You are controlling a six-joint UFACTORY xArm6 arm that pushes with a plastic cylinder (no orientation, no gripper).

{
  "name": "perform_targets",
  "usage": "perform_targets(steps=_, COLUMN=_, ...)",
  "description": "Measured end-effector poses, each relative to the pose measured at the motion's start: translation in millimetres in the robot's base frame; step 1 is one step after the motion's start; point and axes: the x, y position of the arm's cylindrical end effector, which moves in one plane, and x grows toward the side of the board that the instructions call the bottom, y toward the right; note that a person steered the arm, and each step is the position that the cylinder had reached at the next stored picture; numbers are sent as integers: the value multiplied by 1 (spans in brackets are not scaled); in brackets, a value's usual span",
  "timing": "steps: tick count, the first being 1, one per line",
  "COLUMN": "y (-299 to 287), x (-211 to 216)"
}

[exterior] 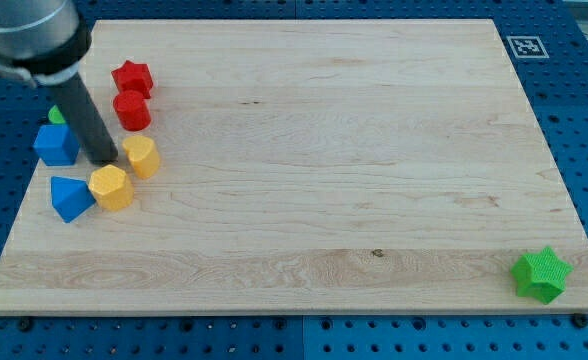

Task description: Move your arm towards the top left

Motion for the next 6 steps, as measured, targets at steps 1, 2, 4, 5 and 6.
perform_targets(steps=1, y=-21, x=-70)
perform_targets(steps=2, y=-36, x=-71)
perform_targets(steps=4, y=-30, x=-172)
perform_targets(steps=5, y=-16, x=-179)
perform_targets(steps=6, y=23, x=-179)
